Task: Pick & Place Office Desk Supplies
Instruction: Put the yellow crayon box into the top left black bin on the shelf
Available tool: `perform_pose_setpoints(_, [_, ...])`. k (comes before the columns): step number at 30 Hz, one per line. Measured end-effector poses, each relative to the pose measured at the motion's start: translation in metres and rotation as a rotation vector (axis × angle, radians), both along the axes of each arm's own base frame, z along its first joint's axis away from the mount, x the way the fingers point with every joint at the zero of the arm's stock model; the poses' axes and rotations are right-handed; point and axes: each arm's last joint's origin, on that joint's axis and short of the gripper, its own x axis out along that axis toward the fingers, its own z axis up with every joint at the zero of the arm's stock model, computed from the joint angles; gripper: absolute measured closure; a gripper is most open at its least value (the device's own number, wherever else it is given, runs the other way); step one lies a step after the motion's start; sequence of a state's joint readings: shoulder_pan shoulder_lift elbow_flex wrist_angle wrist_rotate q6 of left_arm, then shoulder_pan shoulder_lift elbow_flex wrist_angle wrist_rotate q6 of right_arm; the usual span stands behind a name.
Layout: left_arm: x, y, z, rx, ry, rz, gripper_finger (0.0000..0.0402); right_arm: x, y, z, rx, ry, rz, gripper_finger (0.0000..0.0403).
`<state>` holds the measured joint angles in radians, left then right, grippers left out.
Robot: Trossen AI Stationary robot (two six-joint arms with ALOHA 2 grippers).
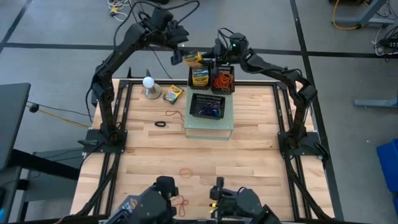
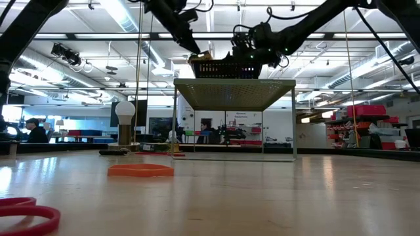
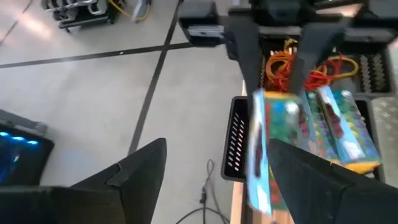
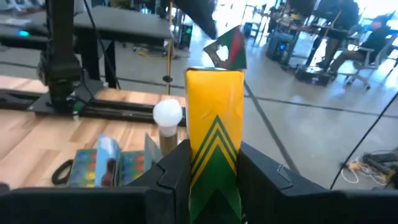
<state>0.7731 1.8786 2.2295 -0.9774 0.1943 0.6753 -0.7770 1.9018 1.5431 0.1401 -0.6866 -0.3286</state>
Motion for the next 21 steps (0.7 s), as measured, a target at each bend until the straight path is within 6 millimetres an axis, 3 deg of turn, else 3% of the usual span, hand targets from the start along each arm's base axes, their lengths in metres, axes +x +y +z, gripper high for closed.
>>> perform_pose_setpoints(5, [-0.003,-0.001,-0.005,-0.028,0.037,-0.062,0.0117,-0.004,-0.003,-0.002,0.007,-0.035,-0.012,0.0288])
perform_pose_setpoints(15, [0.011,0.001,-0.014,-0.006,0.047,-0.108,0.0114,-0.013,-0.008,0.0,0.031,-0.074,0.002,0.0288])
perform_pose_setpoints(21, [0.017,0.003,-0.021,-0.012,0.065,-0.126,0.0141,-0.013,-0.006,0.003,0.044,-0.083,0.014,0.0288])
